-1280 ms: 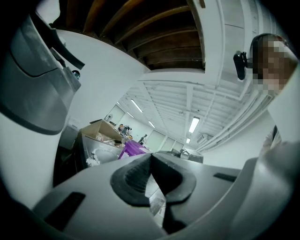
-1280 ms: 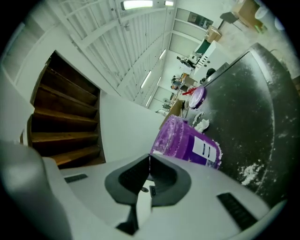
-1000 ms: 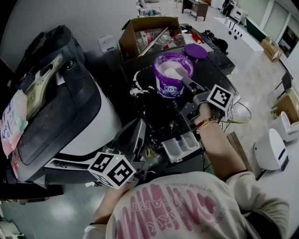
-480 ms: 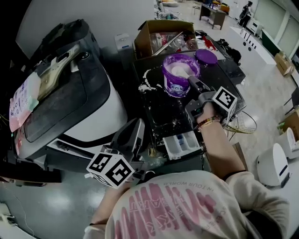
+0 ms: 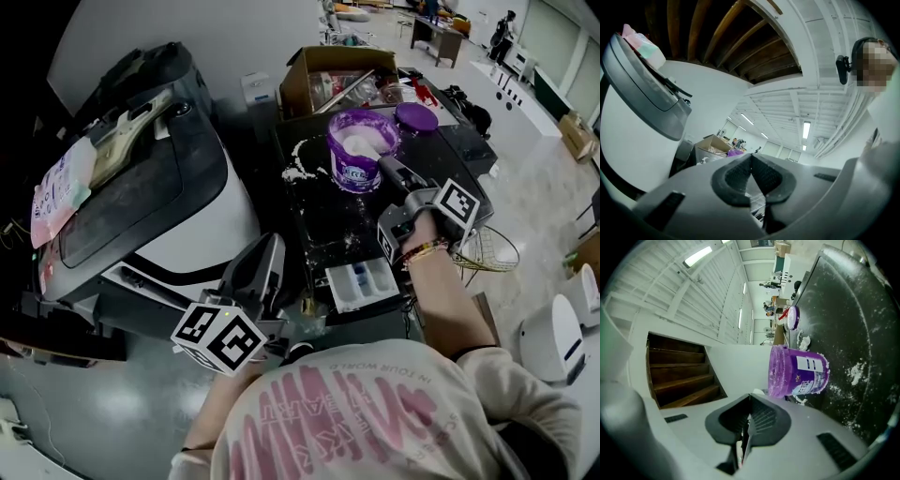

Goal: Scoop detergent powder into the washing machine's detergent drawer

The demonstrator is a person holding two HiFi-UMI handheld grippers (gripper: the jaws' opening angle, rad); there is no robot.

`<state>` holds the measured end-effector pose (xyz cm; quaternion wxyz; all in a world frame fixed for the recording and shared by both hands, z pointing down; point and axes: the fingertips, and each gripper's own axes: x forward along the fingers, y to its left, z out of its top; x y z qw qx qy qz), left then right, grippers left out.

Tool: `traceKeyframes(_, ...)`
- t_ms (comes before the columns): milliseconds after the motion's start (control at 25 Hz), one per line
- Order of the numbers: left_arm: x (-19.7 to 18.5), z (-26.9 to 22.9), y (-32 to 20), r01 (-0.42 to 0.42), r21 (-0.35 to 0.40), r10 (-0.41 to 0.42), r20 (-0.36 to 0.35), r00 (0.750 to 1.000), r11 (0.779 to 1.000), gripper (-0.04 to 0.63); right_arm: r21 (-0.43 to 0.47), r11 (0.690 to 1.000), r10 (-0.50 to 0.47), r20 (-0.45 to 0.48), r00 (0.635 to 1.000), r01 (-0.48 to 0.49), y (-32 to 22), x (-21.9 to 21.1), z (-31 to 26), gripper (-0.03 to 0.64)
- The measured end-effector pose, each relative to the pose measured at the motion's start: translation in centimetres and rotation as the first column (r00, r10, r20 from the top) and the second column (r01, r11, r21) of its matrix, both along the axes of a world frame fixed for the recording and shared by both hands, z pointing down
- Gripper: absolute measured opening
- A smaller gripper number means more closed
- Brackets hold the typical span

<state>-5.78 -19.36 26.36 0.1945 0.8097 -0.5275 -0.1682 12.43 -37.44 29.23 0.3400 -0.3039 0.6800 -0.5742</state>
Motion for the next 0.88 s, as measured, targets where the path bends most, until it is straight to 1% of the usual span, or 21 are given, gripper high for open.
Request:
traceKeyframes(120, 1.2, 0.0, 0.6, -0.013, 0.000, 0.013, 0.003, 1.000, 1.000, 0.002, -0.012, 1.000, -0.019, 0.021, 1.000, 0.019, 1.3, 0.5, 0.3, -0.002)
traceKeyframes(320, 3.3, 0.4, 1.7, -0.032, -0.007, 0.032, 0.001, 0.999, 0.999, 0.003, -0.036, 0.998, -0.050, 0.020, 0.999, 0.051, 3.7, 1.5, 1.5, 0.000)
traceKeyframes(640, 7.2, 1.3, 3.9, -0.049, -0.020, 0.049, -0.014, 0.999, 0.999, 0.002, -0.096, 0.990, -0.105, -0.006, 0.994, 0.104, 7.7, 3.9, 4.6, 0.000)
traceKeyframes(880, 10.6, 3.0, 5.8, -0.067, -0.046, 0.065, -0.039, 0.997, 0.997, 0.003, -0.146, 0.980, -0.139, -0.028, 0.990, 0.133, 10.7, 6.3, 7.0, 0.000)
